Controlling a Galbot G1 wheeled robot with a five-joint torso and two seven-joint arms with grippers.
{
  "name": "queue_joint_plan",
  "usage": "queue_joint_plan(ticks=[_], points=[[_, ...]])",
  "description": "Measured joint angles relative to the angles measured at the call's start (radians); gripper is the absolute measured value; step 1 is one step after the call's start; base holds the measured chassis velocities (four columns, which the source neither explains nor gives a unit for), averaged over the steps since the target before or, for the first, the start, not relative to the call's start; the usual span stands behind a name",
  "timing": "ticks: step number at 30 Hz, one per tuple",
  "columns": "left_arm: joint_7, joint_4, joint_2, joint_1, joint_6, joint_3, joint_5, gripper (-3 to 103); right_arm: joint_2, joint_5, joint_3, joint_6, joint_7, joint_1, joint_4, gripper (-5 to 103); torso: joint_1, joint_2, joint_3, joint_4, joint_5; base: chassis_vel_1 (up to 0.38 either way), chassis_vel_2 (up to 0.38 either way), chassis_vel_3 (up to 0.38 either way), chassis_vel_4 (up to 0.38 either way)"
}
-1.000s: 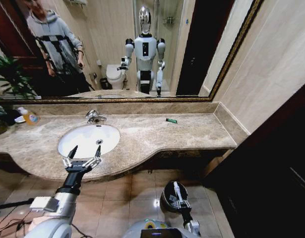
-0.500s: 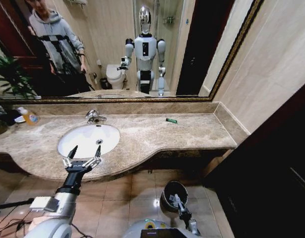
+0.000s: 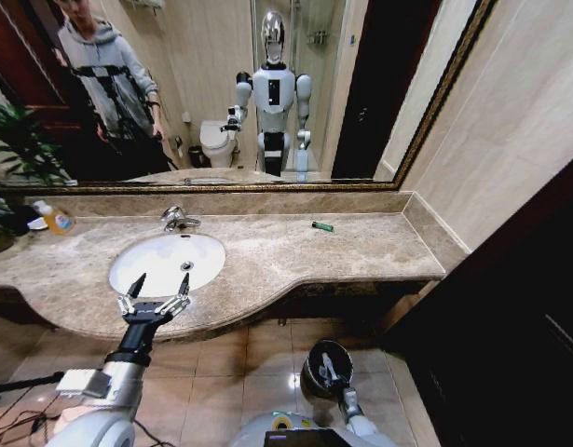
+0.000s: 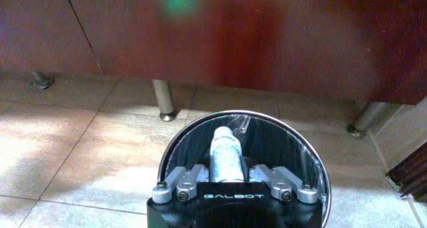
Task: Pick up the trash from the sink and place it in the trash bin.
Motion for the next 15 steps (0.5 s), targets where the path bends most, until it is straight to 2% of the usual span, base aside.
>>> queue_joint_plan(ticks=[3, 4, 6, 7, 9, 10, 12, 13, 15], points=[[0.000, 0.000, 0.000, 0.000, 0.000, 0.000, 0.000, 100, -0.003, 0.010, 0.002, -0.002, 0.000, -0.007, 0.021, 39, 0.000, 0.000, 0.000, 0.0000, 0.0000, 0.000, 0.000, 0.000, 0.000], [0.000, 0.000, 0.000, 0.000, 0.000, 0.000, 0.000, 100, -0.003, 0.010, 0.002, -0.002, 0.000, -0.007, 0.021, 39, 0.000, 0.000, 0.000, 0.0000, 0.0000, 0.000, 0.000, 0.000, 0.000], [0.000, 0.000, 0.000, 0.000, 0.000, 0.000, 0.000, 100, -0.004, 0.019, 0.001, -0.005, -0.001, -0.017, 0.041, 50, 0.000, 0.000, 0.000, 0.0000, 0.0000, 0.000, 0.000, 0.000, 0.000], [0.000, 0.000, 0.000, 0.000, 0.000, 0.000, 0.000, 100, -0.004, 0.024, 0.001, -0.007, -0.001, -0.023, 0.049, 50, 0.000, 0.000, 0.000, 0.0000, 0.0000, 0.000, 0.000, 0.000, 0.000], [0.000, 0.000, 0.000, 0.000, 0.000, 0.000, 0.000, 100, -0.002, 0.029, 0.002, -0.008, -0.001, -0.030, 0.055, 61, 0.000, 0.000, 0.000, 0.0000, -0.0001, 0.000, 0.000, 0.000, 0.000], [0.000, 0.000, 0.000, 0.000, 0.000, 0.000, 0.000, 100, -0.002, 0.029, 0.002, -0.008, -0.001, -0.030, 0.055, 61, 0.000, 0.000, 0.000, 0.0000, -0.0001, 0.000, 0.000, 0.000, 0.000], [0.000, 0.000, 0.000, 0.000, 0.000, 0.000, 0.000, 100, 0.004, 0.048, 0.005, 0.001, 0.000, -0.035, 0.058, 72, 0.000, 0.000, 0.000, 0.0000, -0.0001, 0.000, 0.000, 0.000, 0.000], [0.000, 0.000, 0.000, 0.000, 0.000, 0.000, 0.000, 100, 0.007, 0.063, 0.007, 0.006, 0.002, -0.040, 0.066, 72, 0.000, 0.000, 0.000, 0.0000, 0.0000, 0.000, 0.000, 0.000, 0.000], [0.000, 0.000, 0.000, 0.000, 0.000, 0.000, 0.000, 100, 0.011, 0.079, 0.007, 0.031, 0.029, -0.054, 0.087, 83, 0.000, 0.000, 0.000, 0.0001, 0.0001, 0.000, 0.000, 0.000, 0.000]])
